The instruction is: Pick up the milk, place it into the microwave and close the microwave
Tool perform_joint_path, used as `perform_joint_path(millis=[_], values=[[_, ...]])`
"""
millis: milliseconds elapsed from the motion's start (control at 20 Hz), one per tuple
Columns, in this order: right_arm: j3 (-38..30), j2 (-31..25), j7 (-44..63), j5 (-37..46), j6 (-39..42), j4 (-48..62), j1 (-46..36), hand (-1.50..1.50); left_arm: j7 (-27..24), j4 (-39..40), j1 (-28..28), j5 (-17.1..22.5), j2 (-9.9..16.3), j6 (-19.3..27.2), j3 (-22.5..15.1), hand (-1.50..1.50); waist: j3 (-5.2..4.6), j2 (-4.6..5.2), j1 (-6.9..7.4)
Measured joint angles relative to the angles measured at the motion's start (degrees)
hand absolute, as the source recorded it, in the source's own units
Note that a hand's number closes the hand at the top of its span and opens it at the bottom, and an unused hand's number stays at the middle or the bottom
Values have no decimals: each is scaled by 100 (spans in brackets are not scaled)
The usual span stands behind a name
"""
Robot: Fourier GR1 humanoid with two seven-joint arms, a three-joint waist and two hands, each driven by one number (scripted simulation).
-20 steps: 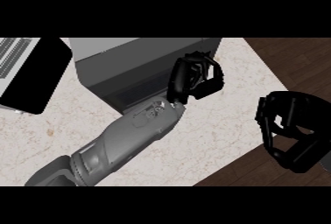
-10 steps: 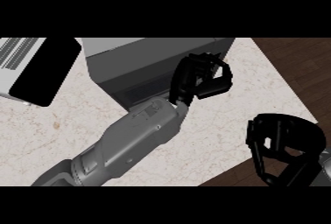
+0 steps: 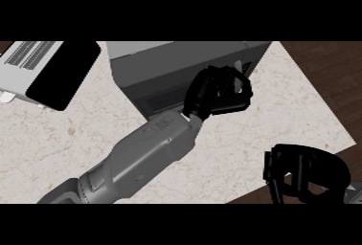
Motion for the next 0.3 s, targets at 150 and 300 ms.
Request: perform_joint_path(millis=[150,300], values=[[80,49,-1,76,-95,-190,167,150,-86,51,62,101,1,-297,-31,150,-2,-25,65],[159,114,0,152,-210,-384,321,150,-184,117,107,177,1,-551,-65,150,-4,-45,115]])
